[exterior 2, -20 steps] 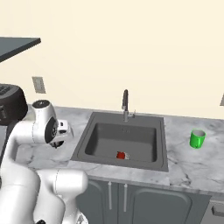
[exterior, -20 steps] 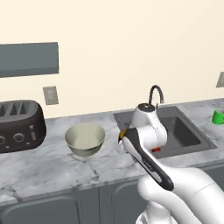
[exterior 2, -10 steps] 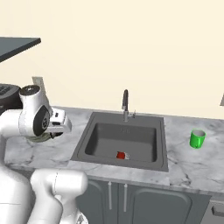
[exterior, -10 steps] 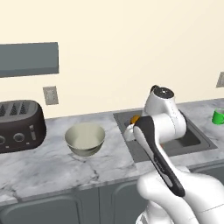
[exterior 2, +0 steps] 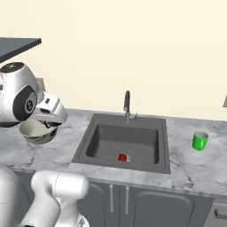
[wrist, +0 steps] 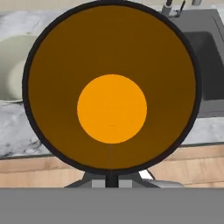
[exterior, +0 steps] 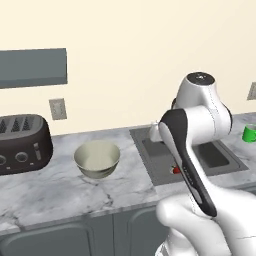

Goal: Clear the mugs and bowl far away from the sink.

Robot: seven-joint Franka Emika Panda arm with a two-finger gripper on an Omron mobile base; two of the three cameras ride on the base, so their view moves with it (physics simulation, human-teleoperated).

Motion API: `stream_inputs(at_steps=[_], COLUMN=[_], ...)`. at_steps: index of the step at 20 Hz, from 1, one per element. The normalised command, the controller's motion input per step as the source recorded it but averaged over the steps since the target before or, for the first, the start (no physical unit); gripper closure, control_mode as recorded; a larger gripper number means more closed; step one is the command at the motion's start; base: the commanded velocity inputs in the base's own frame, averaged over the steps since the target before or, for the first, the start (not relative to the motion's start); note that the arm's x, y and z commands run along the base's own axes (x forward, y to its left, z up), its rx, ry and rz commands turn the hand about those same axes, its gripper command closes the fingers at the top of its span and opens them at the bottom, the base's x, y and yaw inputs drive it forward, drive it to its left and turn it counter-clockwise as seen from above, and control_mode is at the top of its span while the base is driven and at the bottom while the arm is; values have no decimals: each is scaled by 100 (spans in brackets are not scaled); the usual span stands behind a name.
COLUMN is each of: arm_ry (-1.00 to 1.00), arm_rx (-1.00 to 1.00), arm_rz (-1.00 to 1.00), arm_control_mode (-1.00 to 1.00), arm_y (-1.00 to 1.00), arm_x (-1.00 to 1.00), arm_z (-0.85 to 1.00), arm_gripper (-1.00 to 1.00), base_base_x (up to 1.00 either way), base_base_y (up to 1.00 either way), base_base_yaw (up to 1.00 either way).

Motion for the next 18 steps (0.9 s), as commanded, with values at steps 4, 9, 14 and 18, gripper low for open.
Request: stream_inputs(at_steps=[4, 9, 14, 18], arm_ry=[15, 9, 0, 0], arm_rx=[5, 2, 0, 0], arm_rz=[0, -2, 0, 0], arm_control_mode=[-100, 100, 100, 100], arm_y=[-17, -36, 0, 0], arm_x=[1, 4, 0, 0], arm_z=[15, -1, 0, 0], arm_gripper=[100, 100, 100, 100], base_base_x=[0, 0, 0, 0], base_base_y=[0, -31, -54, -28], base_base_yaw=[0, -8, -54, -87])
